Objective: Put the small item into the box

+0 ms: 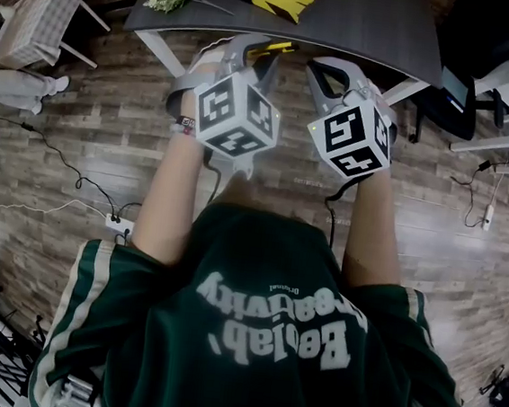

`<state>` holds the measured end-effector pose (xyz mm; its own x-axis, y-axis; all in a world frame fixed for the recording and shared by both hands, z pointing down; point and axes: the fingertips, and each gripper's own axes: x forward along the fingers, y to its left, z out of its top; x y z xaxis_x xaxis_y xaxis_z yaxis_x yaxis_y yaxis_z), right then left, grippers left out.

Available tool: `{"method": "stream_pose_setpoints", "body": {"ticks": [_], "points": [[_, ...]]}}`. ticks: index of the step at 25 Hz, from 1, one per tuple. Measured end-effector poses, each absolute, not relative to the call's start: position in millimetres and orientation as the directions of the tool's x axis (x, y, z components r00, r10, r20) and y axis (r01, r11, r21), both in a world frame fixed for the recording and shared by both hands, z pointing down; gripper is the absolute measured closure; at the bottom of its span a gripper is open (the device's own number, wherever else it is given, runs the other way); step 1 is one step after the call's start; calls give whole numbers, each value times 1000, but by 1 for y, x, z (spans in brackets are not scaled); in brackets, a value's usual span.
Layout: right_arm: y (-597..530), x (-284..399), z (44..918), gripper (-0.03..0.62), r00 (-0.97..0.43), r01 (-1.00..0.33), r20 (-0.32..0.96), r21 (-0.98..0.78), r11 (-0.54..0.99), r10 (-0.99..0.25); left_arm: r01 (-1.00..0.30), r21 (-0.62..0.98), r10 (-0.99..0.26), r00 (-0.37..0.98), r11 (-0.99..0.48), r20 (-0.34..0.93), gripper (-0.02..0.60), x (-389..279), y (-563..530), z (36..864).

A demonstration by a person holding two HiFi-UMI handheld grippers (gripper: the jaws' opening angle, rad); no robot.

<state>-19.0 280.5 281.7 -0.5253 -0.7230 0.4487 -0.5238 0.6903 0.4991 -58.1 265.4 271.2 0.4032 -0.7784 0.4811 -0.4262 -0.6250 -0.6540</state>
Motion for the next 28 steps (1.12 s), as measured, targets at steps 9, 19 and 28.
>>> {"method": "stream_pose_setpoints", "body": {"ticks": [9, 19, 28], "points": [[234, -15, 288, 588, -508, -543, 464, 482, 688, -726, -377, -646, -741, 445, -664, 502, 509, -42, 215, 275], [158, -21, 288, 588, -478, -570, 477, 471, 673, -738, -351, -639, -718, 475, -684, 509, 509, -48, 136, 274], [82, -28, 292, 588, -446, -585, 501, 465, 665, -742, -333, -622, -693, 497, -708, 522, 509, -55, 58, 278]]}}
